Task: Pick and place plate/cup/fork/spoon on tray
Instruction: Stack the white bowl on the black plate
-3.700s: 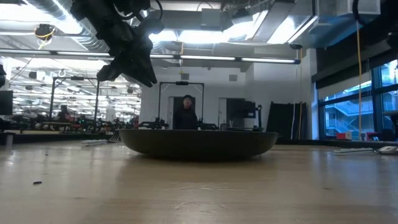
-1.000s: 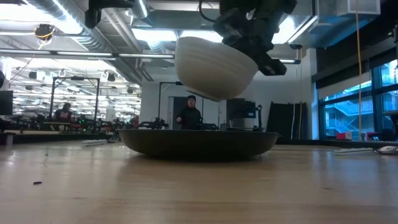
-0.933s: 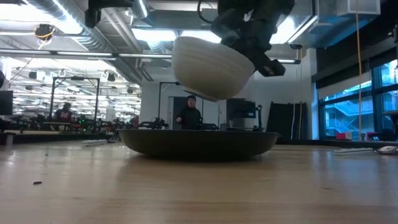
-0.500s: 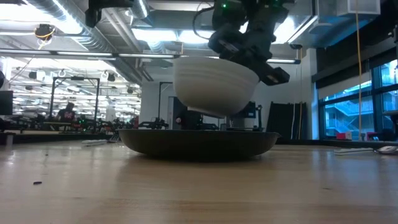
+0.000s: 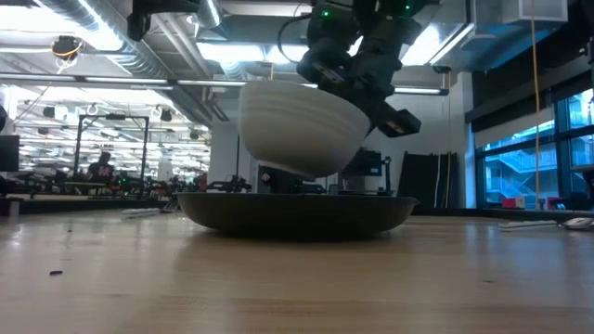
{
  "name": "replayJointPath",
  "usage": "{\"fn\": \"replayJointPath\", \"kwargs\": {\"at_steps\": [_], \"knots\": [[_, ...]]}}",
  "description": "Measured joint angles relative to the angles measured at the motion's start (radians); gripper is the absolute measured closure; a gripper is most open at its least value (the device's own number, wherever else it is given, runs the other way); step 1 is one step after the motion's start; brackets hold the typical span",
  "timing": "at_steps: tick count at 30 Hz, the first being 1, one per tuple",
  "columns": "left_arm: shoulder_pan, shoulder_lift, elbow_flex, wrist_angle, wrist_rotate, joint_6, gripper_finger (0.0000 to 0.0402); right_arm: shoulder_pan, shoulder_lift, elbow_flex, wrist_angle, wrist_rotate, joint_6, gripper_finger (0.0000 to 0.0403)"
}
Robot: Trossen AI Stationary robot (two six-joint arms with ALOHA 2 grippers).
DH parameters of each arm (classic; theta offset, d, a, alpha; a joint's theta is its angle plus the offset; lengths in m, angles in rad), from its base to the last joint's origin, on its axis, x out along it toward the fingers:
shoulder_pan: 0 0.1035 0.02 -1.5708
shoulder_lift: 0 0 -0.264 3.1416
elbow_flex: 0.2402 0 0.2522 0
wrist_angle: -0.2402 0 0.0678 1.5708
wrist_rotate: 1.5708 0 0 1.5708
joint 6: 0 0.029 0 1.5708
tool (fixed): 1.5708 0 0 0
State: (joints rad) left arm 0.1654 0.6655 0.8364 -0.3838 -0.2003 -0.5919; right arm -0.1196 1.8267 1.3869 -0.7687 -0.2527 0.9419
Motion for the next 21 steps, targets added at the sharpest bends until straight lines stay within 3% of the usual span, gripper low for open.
{"fn": "replayJointPath", "kwargs": {"at_steps": [21], "knots": [[0.0, 0.0, 0.0, -0.002, 0.0, 0.003, 0.0351, 0.012, 0.086, -0.001, -0.023, 0.035, -0.005, 0.0392]]}}
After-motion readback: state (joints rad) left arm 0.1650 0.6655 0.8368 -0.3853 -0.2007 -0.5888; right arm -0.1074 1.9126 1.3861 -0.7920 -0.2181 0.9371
